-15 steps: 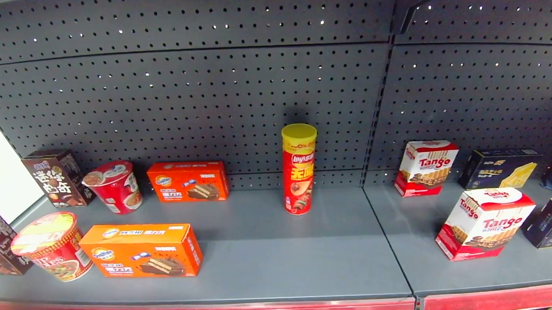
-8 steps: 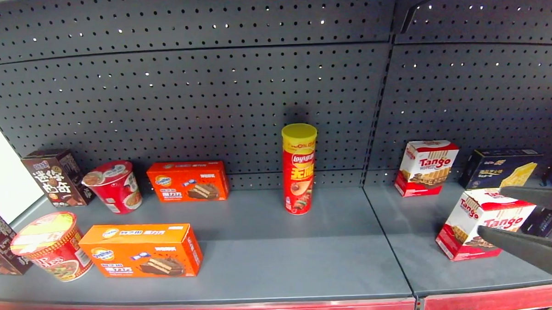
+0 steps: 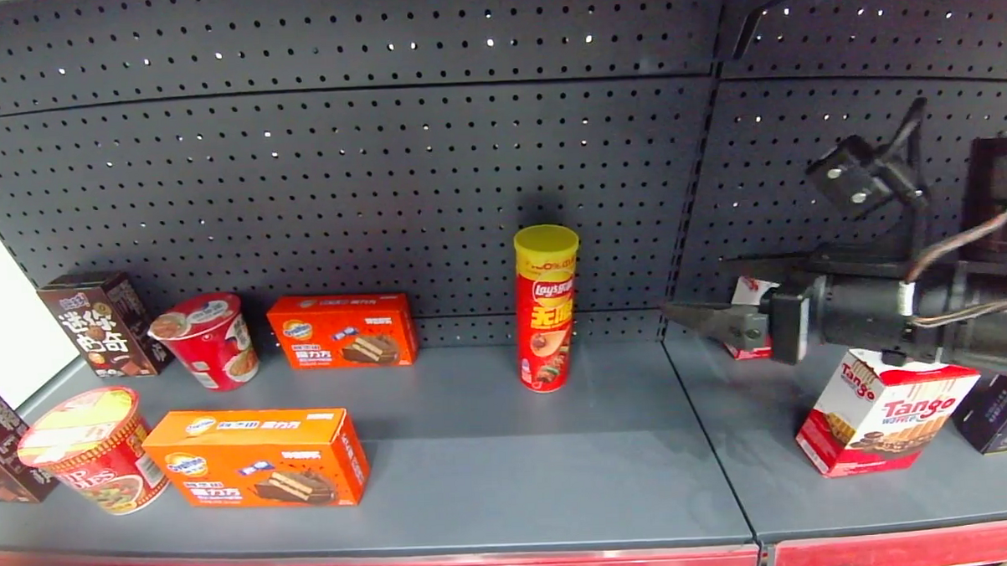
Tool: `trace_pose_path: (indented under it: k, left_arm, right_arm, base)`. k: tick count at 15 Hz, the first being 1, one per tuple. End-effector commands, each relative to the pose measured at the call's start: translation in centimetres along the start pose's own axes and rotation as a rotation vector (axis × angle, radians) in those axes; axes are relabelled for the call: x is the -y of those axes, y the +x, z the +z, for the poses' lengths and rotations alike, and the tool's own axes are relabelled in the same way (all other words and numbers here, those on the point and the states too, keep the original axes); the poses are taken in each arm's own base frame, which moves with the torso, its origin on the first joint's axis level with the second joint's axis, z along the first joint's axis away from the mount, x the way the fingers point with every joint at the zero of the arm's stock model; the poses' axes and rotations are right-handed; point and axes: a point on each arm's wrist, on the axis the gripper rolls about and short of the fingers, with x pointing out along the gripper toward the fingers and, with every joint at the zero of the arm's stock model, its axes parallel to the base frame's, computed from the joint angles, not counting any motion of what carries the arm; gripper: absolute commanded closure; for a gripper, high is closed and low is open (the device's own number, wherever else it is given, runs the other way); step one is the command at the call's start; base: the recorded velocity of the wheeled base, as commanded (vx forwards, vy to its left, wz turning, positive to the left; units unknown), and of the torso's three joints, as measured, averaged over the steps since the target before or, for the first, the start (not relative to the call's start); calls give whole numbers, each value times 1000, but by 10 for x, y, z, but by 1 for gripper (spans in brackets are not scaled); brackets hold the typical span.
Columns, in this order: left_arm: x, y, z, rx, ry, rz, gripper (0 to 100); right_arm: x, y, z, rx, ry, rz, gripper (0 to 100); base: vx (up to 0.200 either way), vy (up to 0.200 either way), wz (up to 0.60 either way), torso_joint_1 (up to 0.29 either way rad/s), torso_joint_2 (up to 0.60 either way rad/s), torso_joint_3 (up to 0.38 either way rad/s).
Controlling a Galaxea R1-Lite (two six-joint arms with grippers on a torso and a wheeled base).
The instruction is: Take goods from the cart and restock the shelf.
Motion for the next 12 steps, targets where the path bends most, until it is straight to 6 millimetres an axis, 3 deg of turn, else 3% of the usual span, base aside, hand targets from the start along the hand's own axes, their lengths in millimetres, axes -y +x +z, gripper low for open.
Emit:
trace_pose_path:
  k: [1,5,12]
  left_arm:
    - [0,1,1,-5,2,-12,100]
    - [0,2,2,-11,2,-17,100]
    - [0,2,3,-4,-6,-14,100]
  right_arm:
    - [9,50,-20,-51,1,39,0]
    - [13,89,-14,19,-20,151,0]
    - [22,128,-23,65,-47,280,0]
  base:
    - [0,0,0,0,0,0]
    - [0,0,0,0,0,0]
    - [0,0,0,0,0,0]
